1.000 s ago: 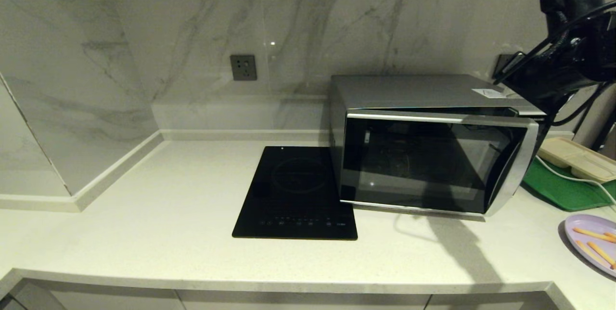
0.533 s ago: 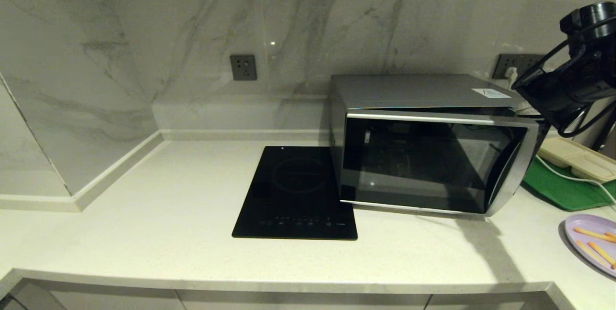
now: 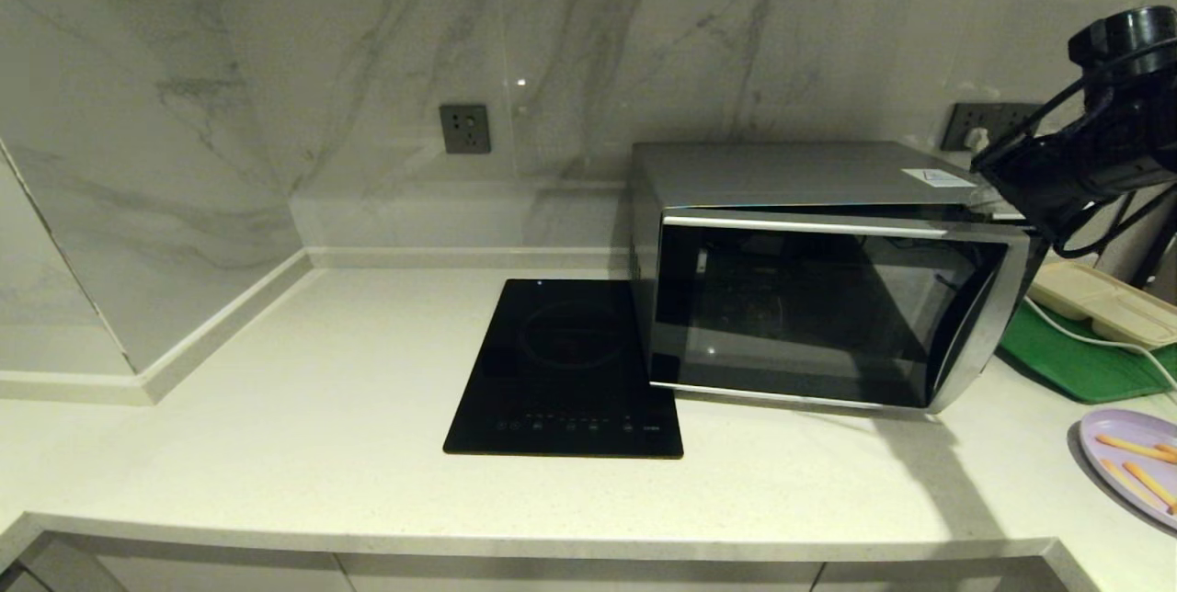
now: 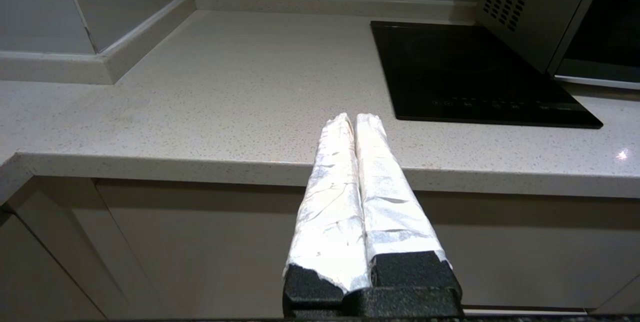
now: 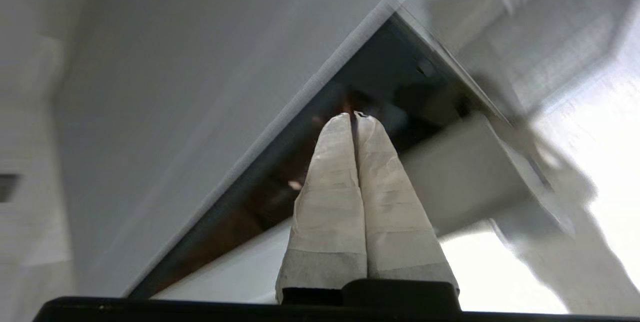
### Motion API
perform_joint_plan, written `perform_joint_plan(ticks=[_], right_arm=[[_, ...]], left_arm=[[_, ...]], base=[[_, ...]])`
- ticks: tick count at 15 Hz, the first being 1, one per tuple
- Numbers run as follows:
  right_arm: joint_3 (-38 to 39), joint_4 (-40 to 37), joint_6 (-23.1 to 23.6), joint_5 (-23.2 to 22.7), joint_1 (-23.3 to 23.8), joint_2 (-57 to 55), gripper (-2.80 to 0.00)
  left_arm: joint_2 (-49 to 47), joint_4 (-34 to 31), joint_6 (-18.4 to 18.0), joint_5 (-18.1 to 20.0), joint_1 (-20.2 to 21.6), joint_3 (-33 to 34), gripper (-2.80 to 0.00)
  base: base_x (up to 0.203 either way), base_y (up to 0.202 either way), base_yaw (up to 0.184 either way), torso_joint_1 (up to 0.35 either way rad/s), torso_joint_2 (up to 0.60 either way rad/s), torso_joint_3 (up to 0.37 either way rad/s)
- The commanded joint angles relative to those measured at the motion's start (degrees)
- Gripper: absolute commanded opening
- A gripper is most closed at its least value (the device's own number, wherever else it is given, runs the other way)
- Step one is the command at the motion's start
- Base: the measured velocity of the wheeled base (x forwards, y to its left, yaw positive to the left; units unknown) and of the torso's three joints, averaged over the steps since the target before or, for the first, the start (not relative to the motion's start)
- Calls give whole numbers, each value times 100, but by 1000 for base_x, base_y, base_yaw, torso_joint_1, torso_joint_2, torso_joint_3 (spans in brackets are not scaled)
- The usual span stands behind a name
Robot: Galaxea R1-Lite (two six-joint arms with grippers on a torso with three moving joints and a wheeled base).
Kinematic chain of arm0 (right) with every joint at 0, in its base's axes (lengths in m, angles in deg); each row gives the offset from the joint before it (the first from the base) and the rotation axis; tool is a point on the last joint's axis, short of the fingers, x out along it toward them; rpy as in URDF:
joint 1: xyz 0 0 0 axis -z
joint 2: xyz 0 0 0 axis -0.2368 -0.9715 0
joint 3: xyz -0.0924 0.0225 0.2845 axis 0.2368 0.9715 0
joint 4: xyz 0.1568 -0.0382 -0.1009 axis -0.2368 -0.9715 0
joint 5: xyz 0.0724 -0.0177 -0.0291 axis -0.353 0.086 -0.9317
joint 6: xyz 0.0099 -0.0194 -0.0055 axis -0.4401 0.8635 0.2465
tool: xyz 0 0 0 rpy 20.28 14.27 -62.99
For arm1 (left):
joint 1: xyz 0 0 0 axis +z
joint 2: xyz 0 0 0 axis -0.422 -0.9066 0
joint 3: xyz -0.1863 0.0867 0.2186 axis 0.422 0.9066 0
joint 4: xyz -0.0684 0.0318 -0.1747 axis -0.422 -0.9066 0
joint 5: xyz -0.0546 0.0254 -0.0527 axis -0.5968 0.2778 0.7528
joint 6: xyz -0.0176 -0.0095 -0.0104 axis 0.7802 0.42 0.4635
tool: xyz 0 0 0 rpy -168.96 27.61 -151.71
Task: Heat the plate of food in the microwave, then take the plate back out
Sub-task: Open the microwave oven
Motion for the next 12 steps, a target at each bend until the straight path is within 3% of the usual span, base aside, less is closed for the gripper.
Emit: perform_joint_plan(ticks=[1, 12], right_arm=[[0, 153, 27, -36, 40, -86, -280], [37, 209, 242, -388, 133, -337, -280]], left_arm=[[0, 2, 2, -9, 1, 1, -280], [0, 2, 2, 0, 1, 1, -280]], base=[[0, 0, 0, 0, 0, 0], [0, 0, 0, 0, 0, 0]])
